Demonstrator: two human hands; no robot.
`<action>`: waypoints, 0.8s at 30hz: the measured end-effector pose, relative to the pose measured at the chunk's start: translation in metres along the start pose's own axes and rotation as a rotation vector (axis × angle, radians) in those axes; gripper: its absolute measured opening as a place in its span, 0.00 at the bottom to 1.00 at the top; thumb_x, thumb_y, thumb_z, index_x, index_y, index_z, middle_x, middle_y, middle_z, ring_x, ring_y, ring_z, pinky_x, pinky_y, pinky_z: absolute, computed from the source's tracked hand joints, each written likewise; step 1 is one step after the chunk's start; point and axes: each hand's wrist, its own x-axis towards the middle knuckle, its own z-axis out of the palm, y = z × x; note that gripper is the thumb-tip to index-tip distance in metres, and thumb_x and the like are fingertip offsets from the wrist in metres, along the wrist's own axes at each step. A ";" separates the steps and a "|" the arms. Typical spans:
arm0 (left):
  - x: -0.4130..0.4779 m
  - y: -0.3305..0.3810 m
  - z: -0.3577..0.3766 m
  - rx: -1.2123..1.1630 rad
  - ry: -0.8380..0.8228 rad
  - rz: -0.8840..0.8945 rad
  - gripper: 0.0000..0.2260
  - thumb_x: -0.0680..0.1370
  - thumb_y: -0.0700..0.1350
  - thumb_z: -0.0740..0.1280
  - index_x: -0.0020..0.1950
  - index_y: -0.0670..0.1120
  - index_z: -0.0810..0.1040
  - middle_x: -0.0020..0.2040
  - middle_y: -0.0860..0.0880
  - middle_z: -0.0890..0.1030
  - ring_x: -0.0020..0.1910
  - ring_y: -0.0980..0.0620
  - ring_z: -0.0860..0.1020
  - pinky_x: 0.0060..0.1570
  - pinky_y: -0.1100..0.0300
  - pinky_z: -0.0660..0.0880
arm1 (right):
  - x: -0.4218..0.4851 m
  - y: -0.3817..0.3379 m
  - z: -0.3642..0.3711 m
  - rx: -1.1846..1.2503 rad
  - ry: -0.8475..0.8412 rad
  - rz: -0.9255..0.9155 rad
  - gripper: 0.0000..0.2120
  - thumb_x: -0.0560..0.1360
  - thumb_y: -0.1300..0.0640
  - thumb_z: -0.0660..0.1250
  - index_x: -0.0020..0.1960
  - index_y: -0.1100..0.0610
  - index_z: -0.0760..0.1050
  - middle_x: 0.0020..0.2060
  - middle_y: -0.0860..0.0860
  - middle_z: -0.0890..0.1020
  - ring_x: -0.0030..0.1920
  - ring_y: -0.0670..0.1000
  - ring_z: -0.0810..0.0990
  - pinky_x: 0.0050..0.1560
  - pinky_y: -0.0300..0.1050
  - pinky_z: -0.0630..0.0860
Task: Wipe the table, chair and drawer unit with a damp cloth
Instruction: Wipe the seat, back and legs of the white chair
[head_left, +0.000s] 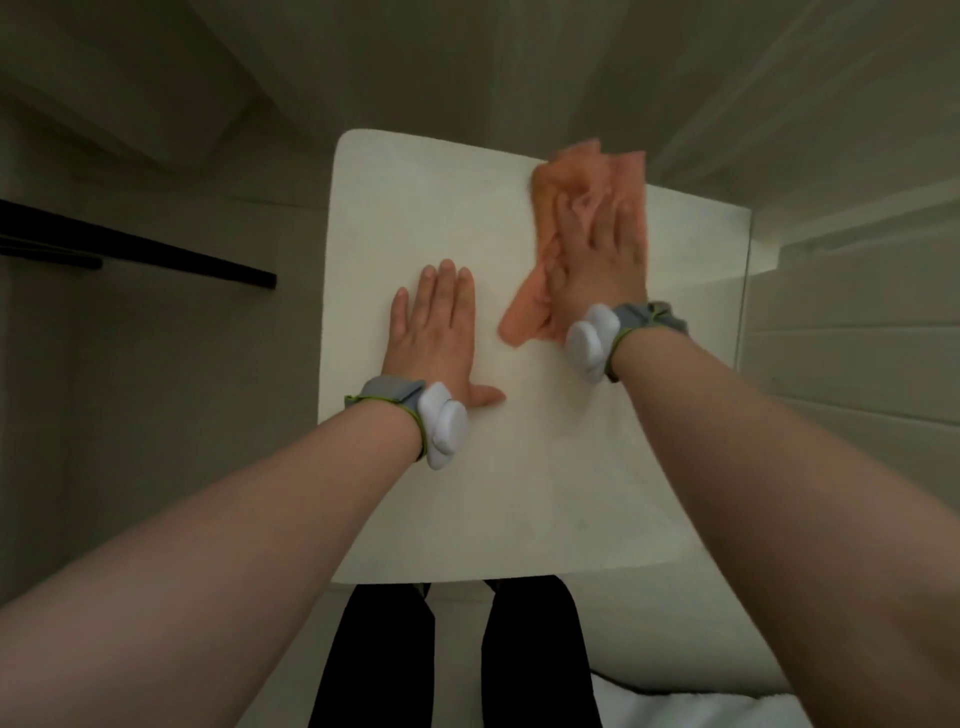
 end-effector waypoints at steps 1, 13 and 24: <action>0.001 0.002 -0.001 0.009 -0.013 -0.002 0.59 0.62 0.66 0.72 0.75 0.42 0.36 0.77 0.44 0.38 0.75 0.44 0.39 0.72 0.47 0.39 | -0.002 0.010 -0.002 0.047 0.011 0.065 0.29 0.80 0.47 0.48 0.77 0.48 0.40 0.77 0.58 0.42 0.76 0.59 0.40 0.75 0.55 0.40; 0.002 0.007 -0.004 0.076 -0.052 -0.010 0.60 0.60 0.68 0.71 0.75 0.42 0.39 0.76 0.42 0.38 0.75 0.42 0.40 0.72 0.44 0.44 | -0.039 -0.028 0.017 0.038 0.000 0.002 0.30 0.80 0.53 0.50 0.76 0.44 0.38 0.76 0.58 0.39 0.75 0.63 0.36 0.72 0.57 0.34; 0.004 0.047 -0.006 0.025 -0.044 0.065 0.57 0.64 0.66 0.71 0.75 0.43 0.36 0.76 0.44 0.36 0.74 0.42 0.35 0.71 0.44 0.36 | -0.048 0.053 0.003 0.187 0.080 0.360 0.28 0.81 0.48 0.46 0.77 0.49 0.39 0.76 0.60 0.42 0.76 0.59 0.40 0.74 0.52 0.36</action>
